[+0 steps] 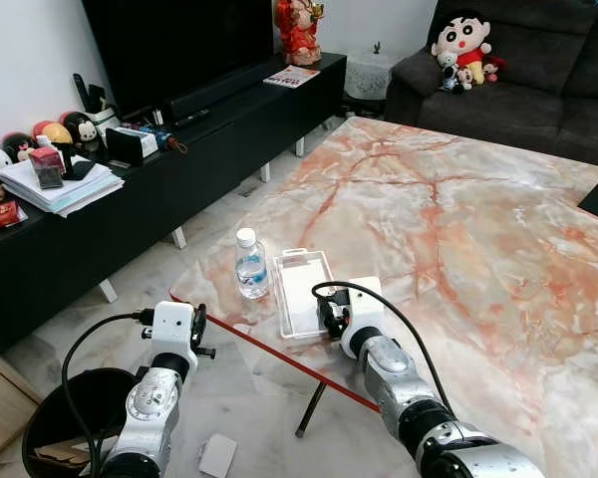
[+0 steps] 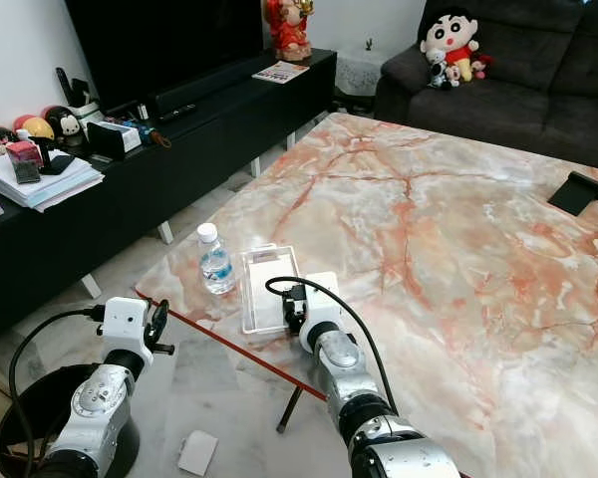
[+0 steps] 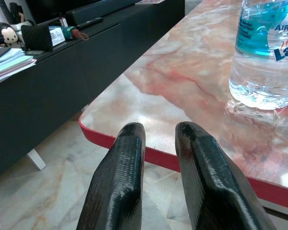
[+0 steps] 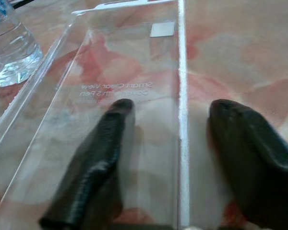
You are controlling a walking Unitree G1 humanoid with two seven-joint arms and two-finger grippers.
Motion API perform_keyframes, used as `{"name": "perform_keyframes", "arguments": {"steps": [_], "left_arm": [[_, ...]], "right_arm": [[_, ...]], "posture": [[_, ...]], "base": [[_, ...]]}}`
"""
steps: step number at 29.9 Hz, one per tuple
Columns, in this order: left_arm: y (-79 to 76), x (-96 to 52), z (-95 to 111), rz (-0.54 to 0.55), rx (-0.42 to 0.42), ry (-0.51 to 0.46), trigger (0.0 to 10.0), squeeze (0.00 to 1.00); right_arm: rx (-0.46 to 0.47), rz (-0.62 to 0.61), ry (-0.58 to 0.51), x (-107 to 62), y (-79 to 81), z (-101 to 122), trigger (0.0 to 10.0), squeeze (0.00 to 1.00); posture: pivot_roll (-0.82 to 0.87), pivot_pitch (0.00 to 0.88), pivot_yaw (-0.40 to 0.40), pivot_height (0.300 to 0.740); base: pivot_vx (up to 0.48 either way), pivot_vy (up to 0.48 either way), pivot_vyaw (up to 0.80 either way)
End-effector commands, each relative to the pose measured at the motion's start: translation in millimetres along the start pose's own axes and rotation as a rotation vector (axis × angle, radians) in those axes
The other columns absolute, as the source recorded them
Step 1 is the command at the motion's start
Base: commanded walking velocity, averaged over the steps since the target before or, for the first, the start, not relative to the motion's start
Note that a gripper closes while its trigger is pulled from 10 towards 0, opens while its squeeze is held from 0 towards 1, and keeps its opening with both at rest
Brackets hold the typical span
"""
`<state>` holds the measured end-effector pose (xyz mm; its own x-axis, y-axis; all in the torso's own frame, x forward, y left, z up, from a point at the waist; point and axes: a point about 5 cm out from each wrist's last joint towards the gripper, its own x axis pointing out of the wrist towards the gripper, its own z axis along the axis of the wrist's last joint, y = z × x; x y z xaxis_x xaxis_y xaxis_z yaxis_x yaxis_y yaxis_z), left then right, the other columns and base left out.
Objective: Picking trash to rubbish bin
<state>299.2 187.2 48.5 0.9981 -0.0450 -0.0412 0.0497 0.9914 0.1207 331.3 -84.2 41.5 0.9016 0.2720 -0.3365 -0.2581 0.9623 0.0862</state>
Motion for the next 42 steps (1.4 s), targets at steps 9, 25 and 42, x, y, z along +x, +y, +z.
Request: {"name": "perform_keyframes", "arguments": {"steps": [9, 25, 42], "left_arm": [[-0.6, 3.6, 1.8, -0.008, -0.007, 0.006, 10.0, 0.0], [-0.3, 4.9, 1.9, -0.017, -0.003, 0.012, 10.0, 0.0], [-1.7, 2.1, -0.4, -0.008, -0.015, 0.007, 10.0, 0.0]], "right_arm": [[-0.017, 0.022, -0.004, 2.3, 4.8, 4.8, 0.0, 0.0], [-0.011, -0.013, -0.013, 1.2, 0.2, 3.7, 0.0, 0.0], [0.137, -0.106, -0.218, -4.2, -21.8, 22.4, 0.0, 0.0]], "posture": [[0.05, 0.0, 0.008, 0.74], [0.05, 0.0, 0.015, 0.74], [0.05, 0.0, 0.01, 0.74]], "base": [[0.0, 0.0, 0.0], [0.0, 0.0, 0.0], [0.0, 0.0, 0.0]]}}
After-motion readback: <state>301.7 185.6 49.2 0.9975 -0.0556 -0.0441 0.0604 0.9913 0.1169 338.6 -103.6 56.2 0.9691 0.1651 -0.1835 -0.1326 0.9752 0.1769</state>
